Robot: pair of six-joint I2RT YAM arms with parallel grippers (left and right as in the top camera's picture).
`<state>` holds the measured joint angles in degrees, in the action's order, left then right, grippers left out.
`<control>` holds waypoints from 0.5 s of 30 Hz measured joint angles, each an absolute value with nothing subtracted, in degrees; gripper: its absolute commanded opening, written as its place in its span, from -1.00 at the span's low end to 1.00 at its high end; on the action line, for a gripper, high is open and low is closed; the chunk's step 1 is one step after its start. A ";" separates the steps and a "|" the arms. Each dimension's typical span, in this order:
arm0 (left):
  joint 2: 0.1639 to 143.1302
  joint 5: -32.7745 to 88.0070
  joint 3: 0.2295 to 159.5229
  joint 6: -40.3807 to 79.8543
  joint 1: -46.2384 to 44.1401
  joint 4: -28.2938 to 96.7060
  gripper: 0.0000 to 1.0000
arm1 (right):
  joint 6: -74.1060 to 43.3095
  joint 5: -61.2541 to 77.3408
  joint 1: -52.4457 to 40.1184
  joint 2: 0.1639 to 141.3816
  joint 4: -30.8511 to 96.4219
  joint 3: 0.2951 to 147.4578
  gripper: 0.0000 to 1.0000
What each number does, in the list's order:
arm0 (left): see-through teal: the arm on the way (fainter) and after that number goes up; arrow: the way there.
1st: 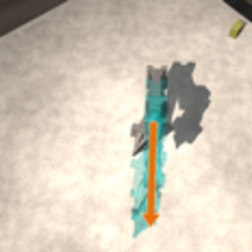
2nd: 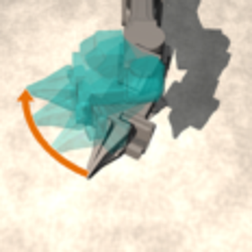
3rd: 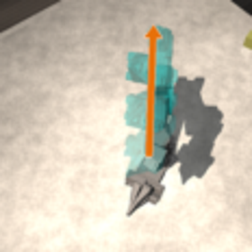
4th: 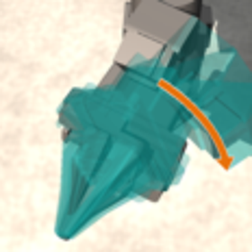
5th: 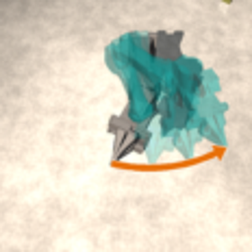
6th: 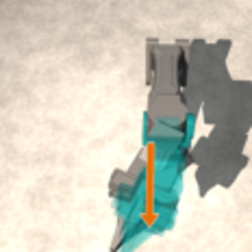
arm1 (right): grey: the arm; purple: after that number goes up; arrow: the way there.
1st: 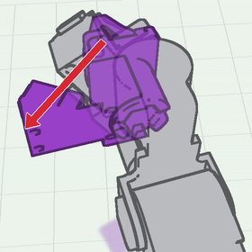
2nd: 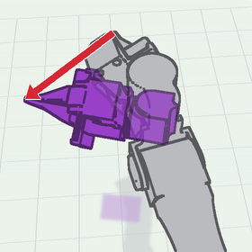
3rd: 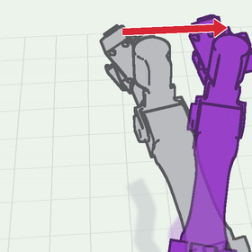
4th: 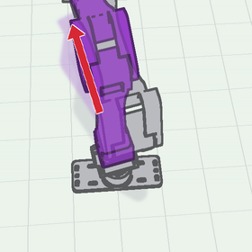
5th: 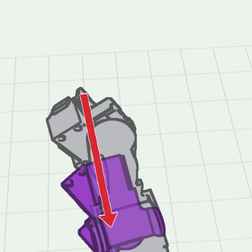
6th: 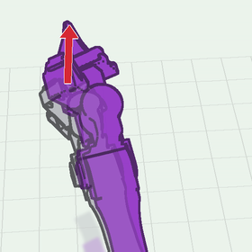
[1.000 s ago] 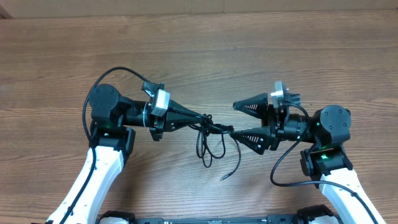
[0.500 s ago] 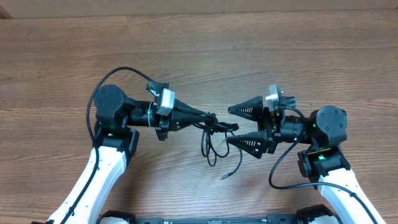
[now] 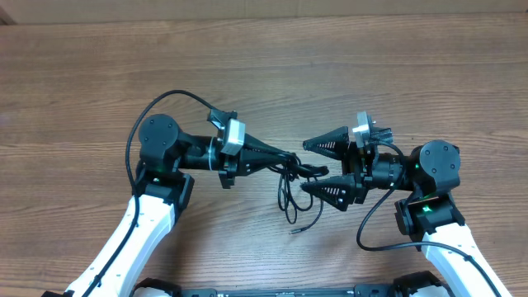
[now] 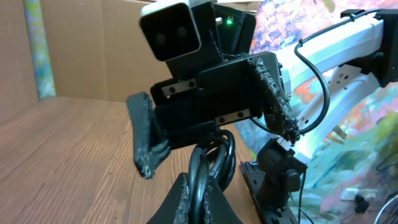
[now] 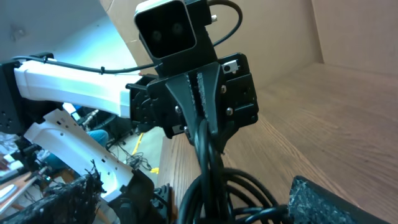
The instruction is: Untangle cables
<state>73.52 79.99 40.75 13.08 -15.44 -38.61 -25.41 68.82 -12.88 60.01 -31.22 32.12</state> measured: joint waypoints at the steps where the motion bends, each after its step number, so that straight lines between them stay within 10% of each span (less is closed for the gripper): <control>1: 73.52 79.75 40.75 13.06 -15.77 -38.63 -0.92 | -25.43 68.82 -12.91 60.01 -31.22 32.12 0.96; 15: 73.52 68.18 40.75 16.73 -17.85 -38.68 -0.92 | -25.39 68.75 -12.88 60.01 -29.47 32.12 0.97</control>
